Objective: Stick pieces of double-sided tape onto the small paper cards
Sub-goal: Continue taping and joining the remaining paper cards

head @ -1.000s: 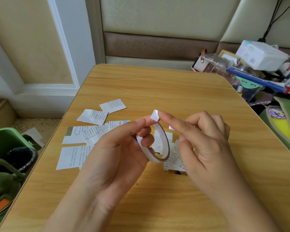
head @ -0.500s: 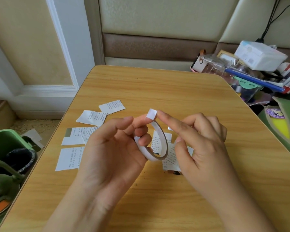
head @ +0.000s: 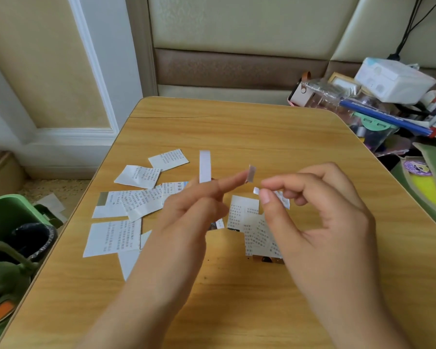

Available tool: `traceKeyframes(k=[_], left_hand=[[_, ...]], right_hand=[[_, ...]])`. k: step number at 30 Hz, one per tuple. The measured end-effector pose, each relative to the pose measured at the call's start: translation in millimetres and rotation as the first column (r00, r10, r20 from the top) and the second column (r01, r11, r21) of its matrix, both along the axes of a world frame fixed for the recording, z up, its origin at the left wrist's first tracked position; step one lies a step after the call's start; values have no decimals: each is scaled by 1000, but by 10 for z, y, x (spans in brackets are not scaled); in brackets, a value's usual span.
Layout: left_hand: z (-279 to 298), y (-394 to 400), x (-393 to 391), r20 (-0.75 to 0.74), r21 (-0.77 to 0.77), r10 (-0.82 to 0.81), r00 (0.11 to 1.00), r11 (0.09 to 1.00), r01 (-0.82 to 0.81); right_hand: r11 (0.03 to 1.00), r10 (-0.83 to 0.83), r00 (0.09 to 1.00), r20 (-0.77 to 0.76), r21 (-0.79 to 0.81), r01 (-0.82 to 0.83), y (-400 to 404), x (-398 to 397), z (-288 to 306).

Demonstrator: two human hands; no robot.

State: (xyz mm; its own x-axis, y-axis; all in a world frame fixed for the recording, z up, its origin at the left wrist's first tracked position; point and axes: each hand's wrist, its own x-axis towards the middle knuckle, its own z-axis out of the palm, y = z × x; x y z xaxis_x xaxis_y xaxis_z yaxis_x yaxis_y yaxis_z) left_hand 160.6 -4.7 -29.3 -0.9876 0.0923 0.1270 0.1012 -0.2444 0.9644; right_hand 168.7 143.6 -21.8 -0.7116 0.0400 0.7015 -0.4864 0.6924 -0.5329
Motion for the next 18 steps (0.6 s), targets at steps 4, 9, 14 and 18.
traceKeyframes(k=[4, 9, 14, 18], left_hand=[[-16, 41, -1, -54, -122, -10, 998, 993, 4], [4, 97, -4, -124, -275, -34, 992, 961, -1], [4, 116, 29, -136, -267, -58, 989, 963, 20], [28, 118, 47, -170, -369, -65, 983, 929, -2]], right_hand=[[998, -55, 998, 7, -1, 55, -17, -1, -11], [996, -78, 996, 49, -36, 79, 2, -4, -12], [989, -36, 989, 145, -137, 56, 14, 3, 11], [973, 29, 974, 225, -229, 24, 28, 2, 36]])
